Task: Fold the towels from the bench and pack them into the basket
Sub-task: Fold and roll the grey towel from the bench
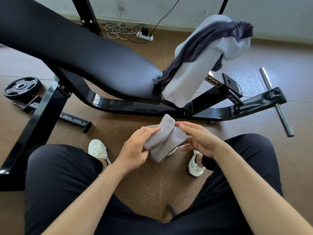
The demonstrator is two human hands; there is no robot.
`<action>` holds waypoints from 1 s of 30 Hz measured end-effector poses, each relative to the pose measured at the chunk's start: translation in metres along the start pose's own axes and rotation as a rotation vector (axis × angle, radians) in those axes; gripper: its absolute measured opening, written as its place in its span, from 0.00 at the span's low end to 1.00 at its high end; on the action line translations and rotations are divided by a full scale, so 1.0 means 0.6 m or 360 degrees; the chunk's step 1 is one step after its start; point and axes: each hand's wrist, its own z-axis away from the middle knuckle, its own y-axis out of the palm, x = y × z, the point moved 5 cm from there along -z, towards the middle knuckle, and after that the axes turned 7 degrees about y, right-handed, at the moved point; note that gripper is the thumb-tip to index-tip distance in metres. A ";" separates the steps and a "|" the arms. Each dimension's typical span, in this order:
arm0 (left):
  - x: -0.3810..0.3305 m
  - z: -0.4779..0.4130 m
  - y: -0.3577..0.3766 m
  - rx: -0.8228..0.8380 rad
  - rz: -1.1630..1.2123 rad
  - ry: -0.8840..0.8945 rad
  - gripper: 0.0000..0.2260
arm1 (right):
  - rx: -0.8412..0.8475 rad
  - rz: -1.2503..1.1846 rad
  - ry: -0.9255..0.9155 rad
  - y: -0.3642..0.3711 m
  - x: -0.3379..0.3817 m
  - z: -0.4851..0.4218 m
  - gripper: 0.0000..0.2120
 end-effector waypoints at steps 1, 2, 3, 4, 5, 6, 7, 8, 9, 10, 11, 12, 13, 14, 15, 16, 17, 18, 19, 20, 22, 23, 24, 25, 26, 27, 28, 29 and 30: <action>-0.004 0.001 0.000 0.0016 -0.0064 0.0053 0.34 | -0.0001 -0.0046 0.0014 0.001 0.000 0.001 0.14; -0.008 0.002 0.000 0.0039 -0.0133 0.0110 0.34 | -0.0009 -0.0080 0.0027 0.002 0.000 0.001 0.15; -0.013 0.003 0.002 0.0069 -0.0199 0.0170 0.33 | -0.0026 -0.0095 0.0042 0.003 0.000 0.000 0.17; -0.017 0.004 0.003 0.0108 -0.0263 0.0232 0.33 | -0.0050 -0.0092 0.0059 0.003 -0.001 0.000 0.18; -0.022 0.004 0.005 0.0150 -0.0329 0.0296 0.32 | -0.0083 -0.0069 0.0078 0.003 -0.002 0.000 0.19; -0.025 0.004 0.008 0.0190 -0.0396 0.0355 0.31 | -0.0119 -0.0030 0.0098 0.004 -0.003 0.000 0.20; -0.029 0.004 0.010 0.0224 -0.0452 0.0407 0.31 | -0.0156 0.0019 0.0115 0.005 -0.005 -0.001 0.21; -0.031 0.005 0.013 0.0248 -0.0486 0.0445 0.31 | -0.0191 0.0065 0.0127 0.006 -0.007 -0.002 0.22; -0.032 0.006 0.014 0.0261 -0.0482 0.0458 0.30 | -0.0222 0.0099 0.0134 0.007 -0.009 -0.004 0.22; -0.032 0.006 0.014 0.0262 -0.0437 0.0445 0.30 | -0.0249 0.0116 0.0137 0.007 -0.011 -0.007 0.21; -0.031 0.007 0.013 0.0254 -0.0361 0.0409 0.30 | -0.0269 0.0111 0.0139 0.007 -0.013 -0.010 0.18; -0.029 0.008 0.012 0.0236 -0.0270 0.0358 0.30 | -0.0281 0.0086 0.0142 0.006 -0.014 -0.013 0.16; -0.026 0.009 0.010 0.0210 -0.0173 0.0295 0.31 | -0.0288 0.0048 0.0146 0.003 -0.014 -0.014 0.13; -0.024 0.010 0.008 0.0182 -0.0080 0.0226 0.31 | -0.0292 0.0010 0.0152 0.000 -0.014 -0.015 0.12; -0.021 0.011 0.007 0.0164 -0.0003 0.0164 0.32 | -0.0293 -0.0020 0.0158 -0.002 -0.013 -0.016 0.12; -0.021 0.012 0.006 0.0157 0.0051 0.0119 0.33 | -0.0290 -0.0042 0.0162 -0.004 -0.013 -0.016 0.13; -0.021 0.012 0.005 0.0155 0.0092 0.0091 0.33 | -0.0285 -0.0055 0.0162 -0.006 -0.013 -0.016 0.13; -0.021 0.012 0.005 0.0152 0.0130 0.0069 0.33 | -0.0279 -0.0063 0.0156 -0.007 -0.013 -0.017 0.13; -0.022 0.011 0.005 0.0146 0.0173 0.0045 0.33 | -0.0270 -0.0065 0.0143 -0.007 -0.013 -0.017 0.12; -0.022 0.010 0.005 0.0137 0.0222 0.0019 0.33 | -0.0255 -0.0066 0.0122 -0.006 -0.013 -0.018 0.11; -0.020 0.007 0.005 0.0104 0.0326 -0.0039 0.31 | -0.0197 -0.0060 0.0053 -0.003 -0.010 -0.017 0.07; -0.018 0.005 0.005 0.0085 0.0371 -0.0078 0.30 | -0.0159 -0.0043 0.0010 0.000 -0.008 -0.016 0.06; -0.015 0.004 0.005 0.0068 0.0405 -0.0128 0.28 | -0.0117 -0.0014 -0.0036 0.002 -0.005 -0.014 0.06; -0.012 0.002 0.005 0.0056 0.0433 -0.0186 0.28 | -0.0073 0.0021 -0.0084 0.004 -0.003 -0.013 0.07; -0.009 0.001 0.005 0.0049 0.0457 -0.0244 0.28 | -0.0027 0.0054 -0.0128 0.007 0.000 -0.010 0.08; -0.007 -0.001 0.004 0.0046 0.0471 -0.0284 0.30 | 0.0020 0.0080 -0.0168 0.010 0.002 -0.008 0.09; -0.007 -0.003 0.003 0.0049 0.0469 -0.0298 0.31 | 0.0066 0.0094 -0.0202 0.012 0.004 -0.007 0.10; -0.007 -0.005 0.003 0.0062 0.0462 -0.0294 0.31 | 0.0112 0.0098 -0.0230 0.015 0.005 -0.005 0.12; -0.008 -0.007 0.003 0.0087 0.0470 -0.0283 0.31 | 0.0159 0.0093 -0.0251 0.017 0.007 -0.003 0.13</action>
